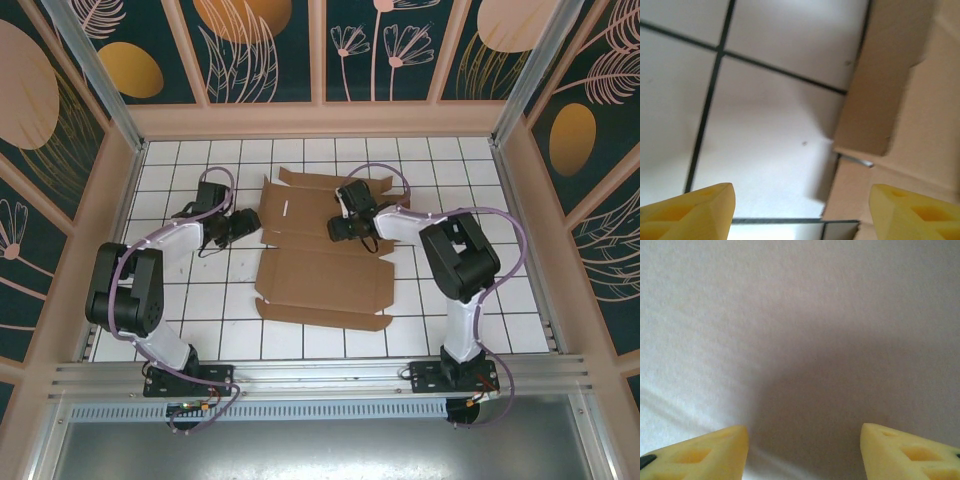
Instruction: Fold the paper box
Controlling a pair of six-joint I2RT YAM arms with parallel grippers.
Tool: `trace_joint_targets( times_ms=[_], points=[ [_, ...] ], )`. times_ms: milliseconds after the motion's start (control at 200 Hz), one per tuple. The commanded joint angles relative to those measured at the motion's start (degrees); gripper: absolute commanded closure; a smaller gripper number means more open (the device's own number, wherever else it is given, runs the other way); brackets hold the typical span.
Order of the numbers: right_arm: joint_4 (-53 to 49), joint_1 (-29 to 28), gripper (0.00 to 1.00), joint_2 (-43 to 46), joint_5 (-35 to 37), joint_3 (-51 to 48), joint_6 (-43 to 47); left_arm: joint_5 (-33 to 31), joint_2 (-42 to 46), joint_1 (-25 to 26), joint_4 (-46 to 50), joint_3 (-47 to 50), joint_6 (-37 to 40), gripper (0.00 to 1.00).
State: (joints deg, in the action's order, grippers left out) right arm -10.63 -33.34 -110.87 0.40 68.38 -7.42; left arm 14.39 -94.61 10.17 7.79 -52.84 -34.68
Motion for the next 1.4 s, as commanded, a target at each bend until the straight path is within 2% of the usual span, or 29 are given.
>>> trace_joint_targets(
  times_ms=[0,130,350,545,886,1056,1201,1396],
  points=[
    [-4.25,-0.51,0.38,3.98,-0.4,-1.57,-1.82,8.35,-0.5,-0.24,-7.45,0.89,-0.9,0.3],
    [-3.89,-0.95,0.41,5.17,-0.6,-4.78,-2.92,12.95,-2.26,-0.25,-9.26,1.77,0.11,0.32],
    [-5.15,-2.9,0.46,5.22,4.53,-8.36,-5.03,10.48,-3.22,-0.22,-6.31,1.74,1.01,0.34],
    [-4.35,-2.98,0.54,2.26,5.39,-8.91,-3.96,14.37,-4.89,0.26,-9.35,4.13,-1.44,0.35],
    [-3.6,-2.95,0.55,-1.2,5.04,-7.46,-2.6,17.68,-9.03,2.21,-10.86,3.23,-1.36,0.37],
    [-3.52,-2.95,0.56,-1.19,4.52,-7.47,-2.1,17.61,-6.96,2.55,-12.68,1.7,-0.66,0.39],
    [-3.51,-2.98,0.56,-1.41,4.34,-7.2,-2.03,20.7,-6.87,2.82,-15.4,0.73,-1.18,0.4],
    [-3.56,-3.1,0.56,-1.5,4.17,-7.12,-2.0,21.73,-7.52,3.81,-15.7,0.19,-1.14,0.43]
  ],
)
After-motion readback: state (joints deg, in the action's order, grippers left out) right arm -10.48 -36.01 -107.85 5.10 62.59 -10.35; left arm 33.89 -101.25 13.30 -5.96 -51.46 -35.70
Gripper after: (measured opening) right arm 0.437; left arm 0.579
